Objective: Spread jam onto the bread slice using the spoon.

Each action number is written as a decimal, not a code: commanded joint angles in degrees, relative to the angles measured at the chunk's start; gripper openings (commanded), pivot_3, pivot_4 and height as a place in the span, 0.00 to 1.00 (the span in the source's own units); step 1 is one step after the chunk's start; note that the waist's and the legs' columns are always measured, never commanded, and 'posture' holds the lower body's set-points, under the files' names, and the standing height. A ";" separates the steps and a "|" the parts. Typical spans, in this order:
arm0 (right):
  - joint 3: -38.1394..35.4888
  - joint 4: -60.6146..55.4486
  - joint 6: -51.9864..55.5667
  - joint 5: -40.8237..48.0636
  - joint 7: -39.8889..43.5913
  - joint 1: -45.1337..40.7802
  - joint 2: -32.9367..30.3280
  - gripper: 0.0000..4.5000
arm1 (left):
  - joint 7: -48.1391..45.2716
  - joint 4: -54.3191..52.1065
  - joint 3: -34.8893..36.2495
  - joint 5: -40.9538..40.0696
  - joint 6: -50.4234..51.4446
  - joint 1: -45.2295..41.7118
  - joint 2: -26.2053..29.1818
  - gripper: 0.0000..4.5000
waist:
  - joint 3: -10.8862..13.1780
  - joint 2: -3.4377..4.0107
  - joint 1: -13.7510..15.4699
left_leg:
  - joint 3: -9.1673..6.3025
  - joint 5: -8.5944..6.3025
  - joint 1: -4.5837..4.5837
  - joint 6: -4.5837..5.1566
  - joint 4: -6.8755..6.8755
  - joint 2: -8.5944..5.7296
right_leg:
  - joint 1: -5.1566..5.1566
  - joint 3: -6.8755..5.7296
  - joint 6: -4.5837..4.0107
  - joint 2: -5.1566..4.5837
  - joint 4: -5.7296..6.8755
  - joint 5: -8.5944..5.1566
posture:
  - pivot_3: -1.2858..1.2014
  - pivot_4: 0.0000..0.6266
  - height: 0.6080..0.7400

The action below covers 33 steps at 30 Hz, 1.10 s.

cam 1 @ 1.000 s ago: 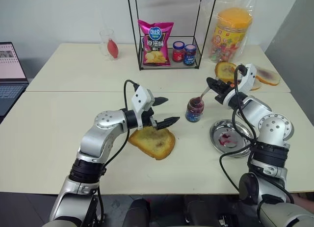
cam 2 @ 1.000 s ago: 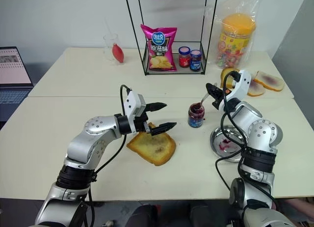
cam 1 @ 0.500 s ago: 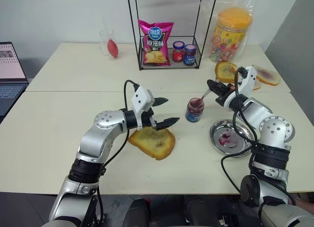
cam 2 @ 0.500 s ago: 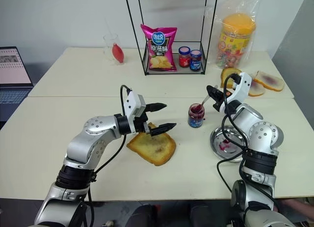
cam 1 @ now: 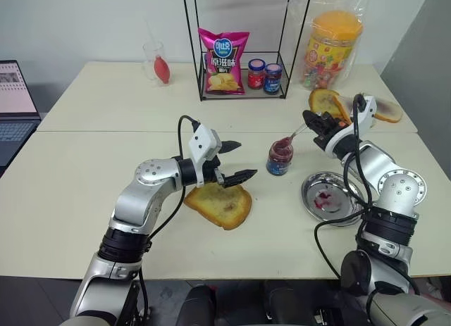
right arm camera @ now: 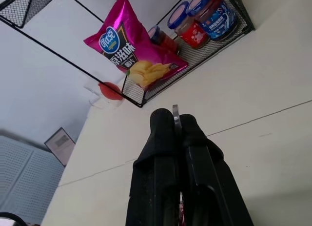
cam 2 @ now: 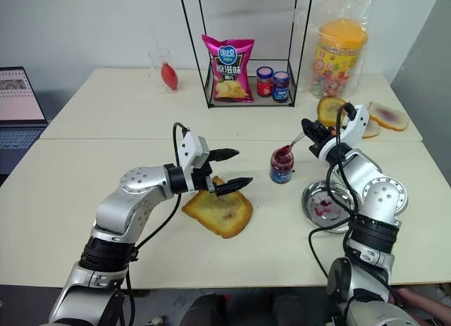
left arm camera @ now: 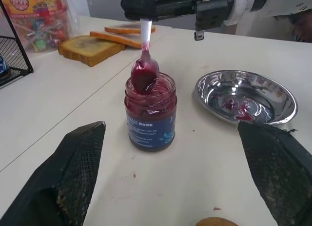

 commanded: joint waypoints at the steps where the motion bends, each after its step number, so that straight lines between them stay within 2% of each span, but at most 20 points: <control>1: -2.39 -0.79 -0.80 4.75 -2.08 -1.16 0.44 0.00 | -0.77 -0.82 0.65 -0.30 -1.39 -1.32 0.85 1.00 | 0.00 0.00 0.00 | 0.00 0.00 0.00 0.00 0.00 0.00 | 0.00 0.00 0.00 0.00 0.00 0.00 | 0.52 0.24 1.00; 5: -4.03 -0.58 -0.48 10.31 -2.99 -1.43 0.46 0.00 | -1.71 -0.80 0.61 -0.14 -2.10 -1.34 1.73 1.00 | 0.00 0.00 -0.04 | -0.01 0.00 -0.01 0.00 -0.01 0.00 | -0.01 -0.01 0.00 0.00 0.00 0.00 | 0.52 0.24 1.00; 10: -2.66 -2.21 0.06 16.92 -5.19 -2.88 1.37 0.00 | -3.48 -2.75 1.08 -1.12 -1.74 0.61 3.88 1.00 | 0.01 0.01 -0.15 | 0.00 0.00 -0.02 0.00 -0.02 0.00 | -0.03 -0.01 -0.01 0.00 0.00 -0.01 | 0.52 0.24 1.00; 19: 7.24 -3.96 2.30 21.58 -5.62 -4.37 3.82 0.00 | -2.60 -12.09 3.81 -3.81 1.15 10.11 8.08 1.00 | 0.03 0.06 -1.34 | 0.02 0.00 -0.46 0.00 -0.05 0.08 | -0.54 0.04 -0.04 0.01 0.09 0.00 | 0.52 0.24 1.00; 27: 16.45 -2.13 3.16 19.46 1.44 -2.81 4.93 0.00 | 0.22 -27.21 14.12 -9.67 7.38 29.45 14.58 1.00 | 0.04 0.06 -1.18 | -0.01 0.00 -0.49 0.00 -0.11 0.11 | -0.58 -0.02 -0.09 -0.01 0.07 -0.05 | 0.52 0.24 1.00; 33: 22.63 0.79 2.59 13.32 10.23 -1.08 3.51 0.00 | 2.23 -34.78 23.01 -12.77 8.74 43.41 15.47 1.00 | 0.03 0.05 -1.22 | -0.03 0.00 -0.47 0.00 -0.05 0.09 | -0.53 -0.03 -0.11 -0.07 0.02 -0.06 | 0.52 0.24 1.00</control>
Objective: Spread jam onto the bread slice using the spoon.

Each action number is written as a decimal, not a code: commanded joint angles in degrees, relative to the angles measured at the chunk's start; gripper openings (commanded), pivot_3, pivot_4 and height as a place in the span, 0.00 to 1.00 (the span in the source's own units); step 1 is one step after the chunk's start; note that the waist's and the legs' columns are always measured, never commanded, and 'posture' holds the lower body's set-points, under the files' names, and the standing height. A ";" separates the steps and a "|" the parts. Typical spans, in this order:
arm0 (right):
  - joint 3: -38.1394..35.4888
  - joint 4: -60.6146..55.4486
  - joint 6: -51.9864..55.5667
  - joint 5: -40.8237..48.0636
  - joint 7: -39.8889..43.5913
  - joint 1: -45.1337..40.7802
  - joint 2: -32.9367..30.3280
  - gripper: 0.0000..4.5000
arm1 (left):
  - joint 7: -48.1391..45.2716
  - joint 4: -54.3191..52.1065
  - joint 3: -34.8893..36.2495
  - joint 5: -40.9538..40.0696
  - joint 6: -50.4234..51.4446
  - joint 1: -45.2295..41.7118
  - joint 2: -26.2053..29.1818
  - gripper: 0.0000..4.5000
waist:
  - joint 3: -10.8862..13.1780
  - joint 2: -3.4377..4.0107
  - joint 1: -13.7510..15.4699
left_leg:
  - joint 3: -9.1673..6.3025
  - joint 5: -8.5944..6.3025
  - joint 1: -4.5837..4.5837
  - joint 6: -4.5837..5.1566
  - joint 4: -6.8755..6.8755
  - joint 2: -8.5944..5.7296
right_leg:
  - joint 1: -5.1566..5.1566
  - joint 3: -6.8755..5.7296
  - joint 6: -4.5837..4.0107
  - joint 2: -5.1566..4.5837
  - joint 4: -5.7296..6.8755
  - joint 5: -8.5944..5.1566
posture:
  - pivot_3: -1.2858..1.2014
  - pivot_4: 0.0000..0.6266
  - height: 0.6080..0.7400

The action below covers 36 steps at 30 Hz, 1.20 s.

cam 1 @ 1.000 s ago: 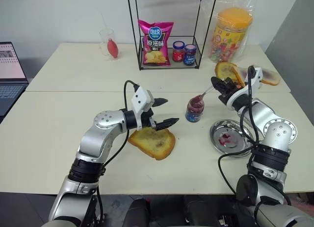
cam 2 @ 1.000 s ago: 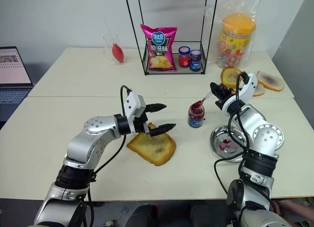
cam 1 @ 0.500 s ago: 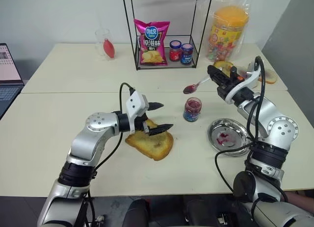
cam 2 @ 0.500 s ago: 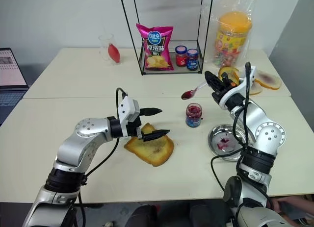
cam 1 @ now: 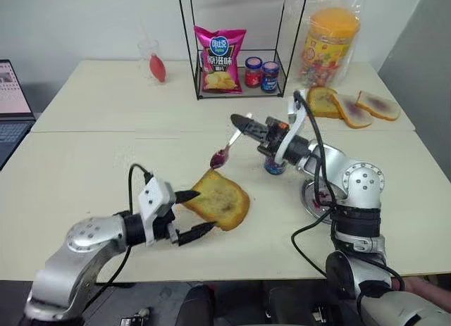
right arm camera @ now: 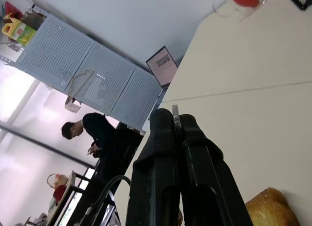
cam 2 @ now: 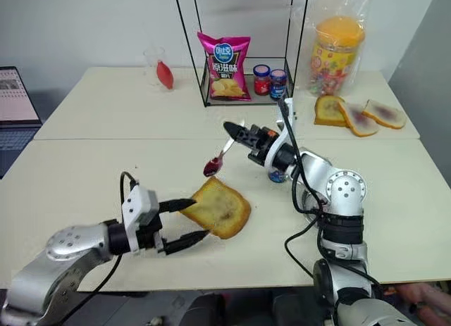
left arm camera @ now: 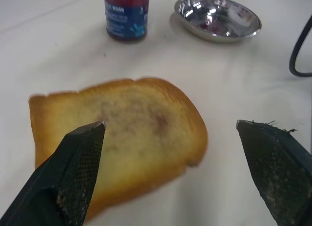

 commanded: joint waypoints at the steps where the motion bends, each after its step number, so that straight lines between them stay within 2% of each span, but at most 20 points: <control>1: 4.68 0.50 -1.29 -5.73 8.24 1.00 -1.68 0.00 | 1.48 -6.30 7.17 -3.28 0.34 7.45 0.05 1.00 | 0.00 0.00 -0.14 | 0.06 0.00 0.04 0.00 -0.01 0.02 | 0.01 0.04 0.00 -0.02 -0.01 0.00 | 0.52 0.24 1.00; 9: 14.19 1.52 -6.67 -18.63 19.56 3.08 -2.56 0.00 | 3.90 -8.61 10.99 -5.40 0.25 15.56 -1.34 1.00 | 0.01 0.01 -0.15 | 0.06 0.00 0.06 0.00 -0.02 0.02 | -0.02 0.02 -0.03 0.04 0.02 -0.02 | 0.52 0.24 1.00; 16: 20.06 1.40 -11.95 -28.02 26.05 3.78 -1.94 0.00 | 4.76 -9.14 10.40 -5.37 -0.43 17.95 -1.06 1.00 | 0.00 0.00 -0.16 | 0.07 -0.01 0.06 -0.01 -0.02 0.02 | -0.03 0.01 -0.04 0.02 0.02 -0.02 | 0.52 0.24 1.00; 24: 20.36 4.85 -15.60 -33.45 28.08 3.24 1.90 0.00 | 6.06 -8.91 8.17 -5.48 -0.16 15.78 -0.42 1.00 | -0.01 -0.01 -0.13 | 0.05 -0.01 0.06 -0.01 -0.01 0.01 | -0.03 0.00 -0.04 0.03 0.04 -0.02 | 0.52 0.24 1.00; 36: 21.62 9.80 -24.16 -44.18 33.11 2.07 0.93 0.00 | 6.48 -9.15 8.60 -6.21 -0.02 16.09 0.58 1.00 | -0.01 -0.01 -0.14 | 0.05 -0.01 0.10 -0.02 0.02 0.00 | -0.02 0.00 -0.05 0.03 0.08 -0.01 | 0.52 0.24 1.00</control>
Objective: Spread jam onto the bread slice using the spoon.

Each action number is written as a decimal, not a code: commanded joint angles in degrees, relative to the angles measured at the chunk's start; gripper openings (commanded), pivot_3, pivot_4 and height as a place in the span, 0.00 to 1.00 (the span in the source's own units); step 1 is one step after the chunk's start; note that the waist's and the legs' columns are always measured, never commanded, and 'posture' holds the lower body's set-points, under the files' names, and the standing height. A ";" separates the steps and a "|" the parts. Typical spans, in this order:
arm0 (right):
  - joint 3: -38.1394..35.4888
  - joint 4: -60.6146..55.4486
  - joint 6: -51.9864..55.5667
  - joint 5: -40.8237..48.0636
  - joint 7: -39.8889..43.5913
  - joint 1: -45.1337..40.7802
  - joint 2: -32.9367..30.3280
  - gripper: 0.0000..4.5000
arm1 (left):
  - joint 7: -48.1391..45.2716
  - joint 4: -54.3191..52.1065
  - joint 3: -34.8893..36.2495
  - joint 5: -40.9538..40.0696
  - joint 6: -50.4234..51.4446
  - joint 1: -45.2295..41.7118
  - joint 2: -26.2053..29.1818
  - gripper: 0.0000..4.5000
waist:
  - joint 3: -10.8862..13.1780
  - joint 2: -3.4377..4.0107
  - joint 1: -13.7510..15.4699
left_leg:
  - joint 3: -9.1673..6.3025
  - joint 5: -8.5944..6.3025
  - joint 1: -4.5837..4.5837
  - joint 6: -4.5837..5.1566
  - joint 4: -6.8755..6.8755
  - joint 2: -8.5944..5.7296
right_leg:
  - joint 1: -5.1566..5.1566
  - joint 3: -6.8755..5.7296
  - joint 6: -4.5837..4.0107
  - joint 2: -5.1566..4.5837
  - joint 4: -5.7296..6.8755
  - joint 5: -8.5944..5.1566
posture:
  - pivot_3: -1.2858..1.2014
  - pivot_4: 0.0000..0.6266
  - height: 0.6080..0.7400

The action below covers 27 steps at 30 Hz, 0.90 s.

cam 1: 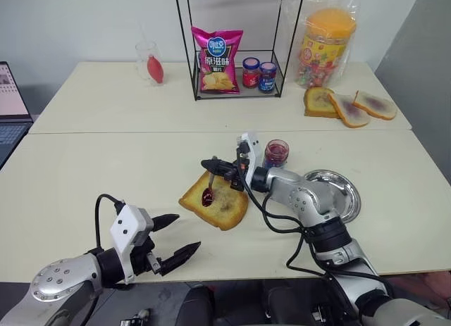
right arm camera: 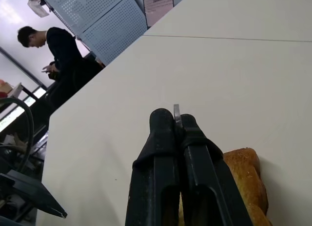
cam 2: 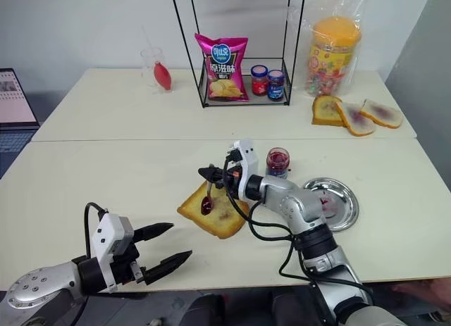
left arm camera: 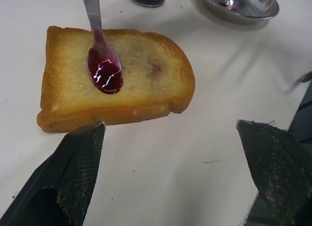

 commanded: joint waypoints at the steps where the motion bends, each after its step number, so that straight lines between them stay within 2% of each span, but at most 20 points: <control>1: -1.58 0.47 -2.20 -2.28 0.54 -1.95 -0.04 0.00 | -0.15 -1.63 0.77 -0.72 -0.55 0.26 0.68 1.00 | 0.00 0.00 0.00 | 0.00 0.00 0.00 0.00 0.01 0.00 | 0.00 0.00 0.00 0.00 0.00 0.00 | 0.52 0.24 1.00; 16: -6.21 -1.25 -0.69 -2.96 -0.38 -5.15 0.32 0.00 | -1.55 0.07 -0.95 -0.69 -0.47 -2.37 2.03 1.00 | 0.00 0.00 0.02 | 0.01 0.00 0.00 0.00 0.01 -0.01 | 0.01 0.00 -0.01 0.00 0.00 0.01 | 0.52 0.24 1.00; 20: -11.00 -3.23 5.26 1.74 -3.03 -5.99 1.75 0.00 | -1.82 0.41 -1.25 -0.65 -0.59 -2.77 2.16 1.00 | 0.00 0.00 0.02 | 0.00 0.00 0.00 0.00 0.01 0.00 | 0.00 -0.01 -0.01 0.00 0.01 0.01 | 0.52 0.24 1.00; 27: -19.00 -2.41 17.57 11.25 -10.84 -5.61 8.16 0.00 | -2.78 0.17 -0.63 -1.51 -0.20 -1.48 2.52 1.00 | 0.00 0.00 -0.02 | -0.03 0.00 0.00 0.00 0.00 0.01 | 0.00 -0.03 -0.02 0.01 0.02 0.02 | 0.52 0.24 1.00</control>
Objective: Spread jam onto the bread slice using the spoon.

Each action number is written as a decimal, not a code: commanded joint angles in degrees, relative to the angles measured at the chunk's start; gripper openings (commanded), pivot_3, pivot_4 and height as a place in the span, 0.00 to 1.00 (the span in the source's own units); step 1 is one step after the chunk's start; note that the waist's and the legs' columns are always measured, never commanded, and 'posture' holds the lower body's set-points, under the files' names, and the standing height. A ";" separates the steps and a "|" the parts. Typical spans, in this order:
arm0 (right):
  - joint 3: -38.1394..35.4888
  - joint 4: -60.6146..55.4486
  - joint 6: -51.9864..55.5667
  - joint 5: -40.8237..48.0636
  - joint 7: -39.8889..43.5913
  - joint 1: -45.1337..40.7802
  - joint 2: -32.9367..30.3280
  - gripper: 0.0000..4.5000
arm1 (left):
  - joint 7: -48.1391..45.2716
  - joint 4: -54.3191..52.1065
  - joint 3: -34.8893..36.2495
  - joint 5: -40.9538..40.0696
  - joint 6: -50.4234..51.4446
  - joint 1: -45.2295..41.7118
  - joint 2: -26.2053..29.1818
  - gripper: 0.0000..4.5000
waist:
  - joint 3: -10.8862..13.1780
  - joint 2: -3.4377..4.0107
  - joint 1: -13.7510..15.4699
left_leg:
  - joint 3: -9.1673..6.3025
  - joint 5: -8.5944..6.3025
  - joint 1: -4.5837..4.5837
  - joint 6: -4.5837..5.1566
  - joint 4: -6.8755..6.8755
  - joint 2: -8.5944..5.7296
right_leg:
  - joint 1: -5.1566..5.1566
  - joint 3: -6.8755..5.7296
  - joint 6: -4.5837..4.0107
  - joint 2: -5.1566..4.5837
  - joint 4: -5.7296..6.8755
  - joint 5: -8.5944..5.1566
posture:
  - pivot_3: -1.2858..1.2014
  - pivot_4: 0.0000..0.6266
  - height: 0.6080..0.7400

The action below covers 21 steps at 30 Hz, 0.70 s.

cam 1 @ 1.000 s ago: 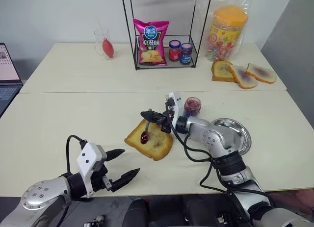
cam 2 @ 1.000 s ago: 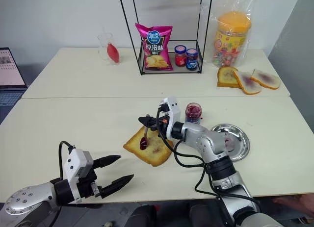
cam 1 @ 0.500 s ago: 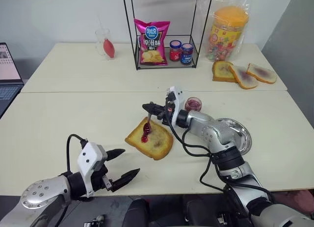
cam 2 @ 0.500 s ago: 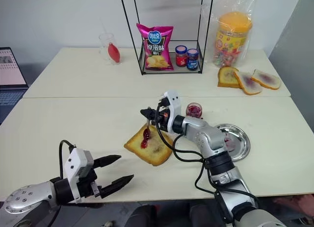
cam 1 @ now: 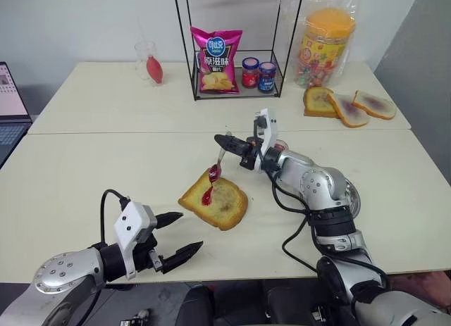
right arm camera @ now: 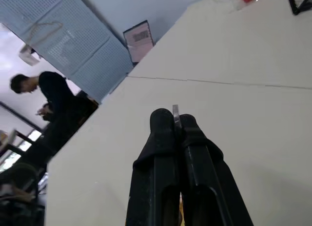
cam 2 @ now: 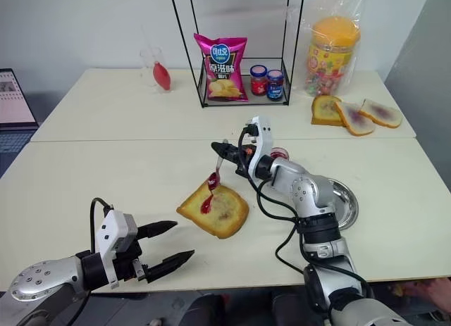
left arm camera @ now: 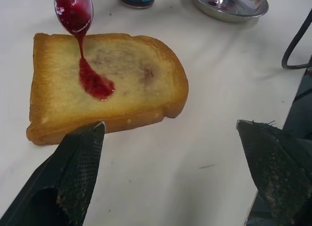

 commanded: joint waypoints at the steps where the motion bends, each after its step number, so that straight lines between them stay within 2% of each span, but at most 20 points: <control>1: -3.39 -0.60 5.08 4.70 -4.06 -0.69 3.59 0.00 | -0.96 -1.01 1.15 -1.42 -0.20 1.32 0.67 1.00 | 0.00 0.01 -0.07 | 0.01 0.00 0.00 0.00 0.00 0.00 | 0.00 0.00 0.00 0.00 0.00 0.00 | 0.52 0.24 1.00; 8: 1.39 9.63 -1.17 -1.99 -1.86 -0.96 5.99 0.00 | -0.86 -2.55 1.49 -0.68 -1.76 6.33 0.09 1.00 | -0.01 -0.01 -0.19 | 0.05 0.00 0.01 0.00 -0.01 -0.01 | -0.01 0.03 -0.01 -0.01 -0.02 -0.01 | 0.52 0.24 1.00; 11: 3.94 11.12 -3.42 -4.65 0.93 -0.75 4.32 0.00 | -0.58 -2.65 1.92 -0.63 -2.11 6.79 0.15 1.00 | -0.01 -0.01 -0.10 | 0.02 0.00 0.00 0.00 0.00 0.00 | -0.01 -0.02 -0.01 -0.01 -0.02 -0.01 | 0.52 0.24 1.00; 21: 3.97 8.32 -0.45 -4.83 4.36 1.40 -1.75 0.00 | -1.04 -1.23 0.61 0.38 -3.70 6.36 0.42 1.00 | -0.01 -0.02 0.06 | 0.02 0.00 0.01 0.00 0.01 -0.03 | 0.02 -0.01 0.00 -0.03 -0.02 -0.01 | 0.52 0.24 1.00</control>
